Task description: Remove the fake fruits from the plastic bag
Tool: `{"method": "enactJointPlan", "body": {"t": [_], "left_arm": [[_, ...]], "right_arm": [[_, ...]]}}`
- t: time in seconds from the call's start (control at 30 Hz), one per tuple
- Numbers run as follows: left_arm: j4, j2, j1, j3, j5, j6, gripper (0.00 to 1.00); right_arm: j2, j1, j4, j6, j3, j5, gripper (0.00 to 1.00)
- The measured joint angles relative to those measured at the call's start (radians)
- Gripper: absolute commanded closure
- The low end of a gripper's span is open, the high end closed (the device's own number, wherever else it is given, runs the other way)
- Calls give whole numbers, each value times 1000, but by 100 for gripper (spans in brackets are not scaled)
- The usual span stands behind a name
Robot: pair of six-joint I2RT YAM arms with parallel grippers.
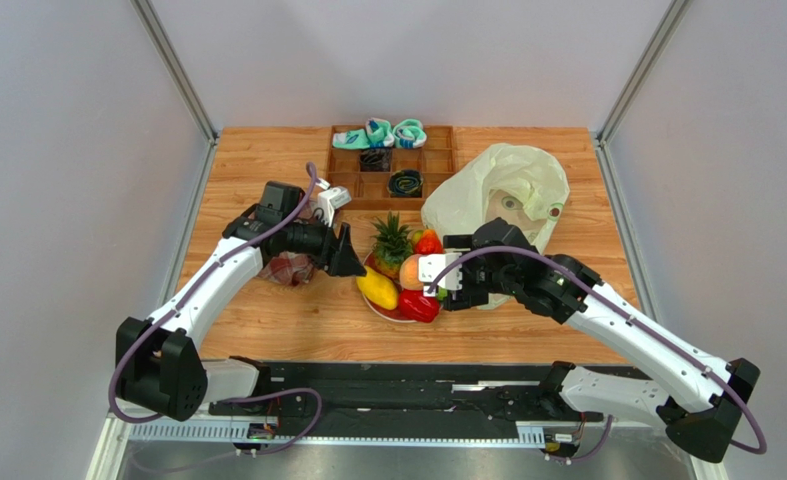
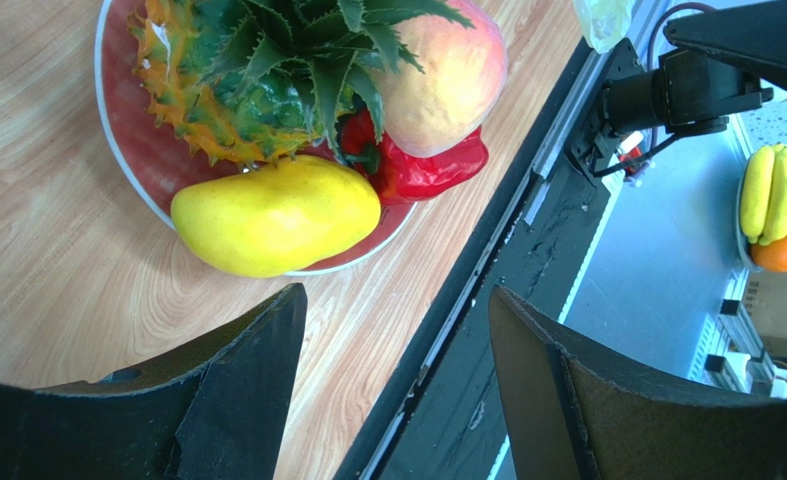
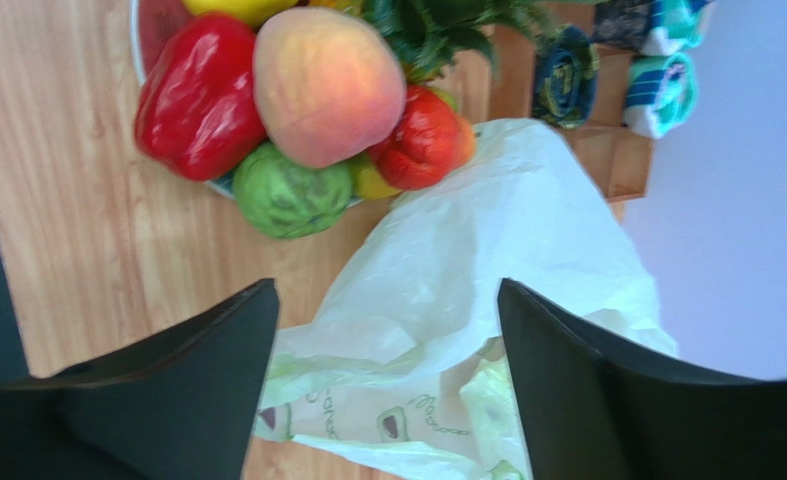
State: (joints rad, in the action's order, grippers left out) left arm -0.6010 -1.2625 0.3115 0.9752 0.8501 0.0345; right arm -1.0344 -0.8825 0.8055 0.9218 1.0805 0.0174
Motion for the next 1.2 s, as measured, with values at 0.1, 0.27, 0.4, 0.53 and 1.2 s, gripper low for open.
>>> {"method": "enactJointPlan", "body": {"t": [0.1,0.27,0.4,0.53,1.2], "left_arm": [[-2,-17,0,6,-3,0,24],[-3,-38,0,43,-7,-4,24],[-11,-55,0,80,-11,-8,24],[-18,-58,0,105,-19,-27,24],[-51,-58,-158,172,-585,-122,1]], "right_arm": [[-8,79,44,-11,-49,-67,51],[-254,400,42,-42,-43,-130,62],[-660,712,68,-170,258,-148,62],[-859,930,26,-349,586,-163,43],[-137,827,-50,-735,-19,-302,0]]}}
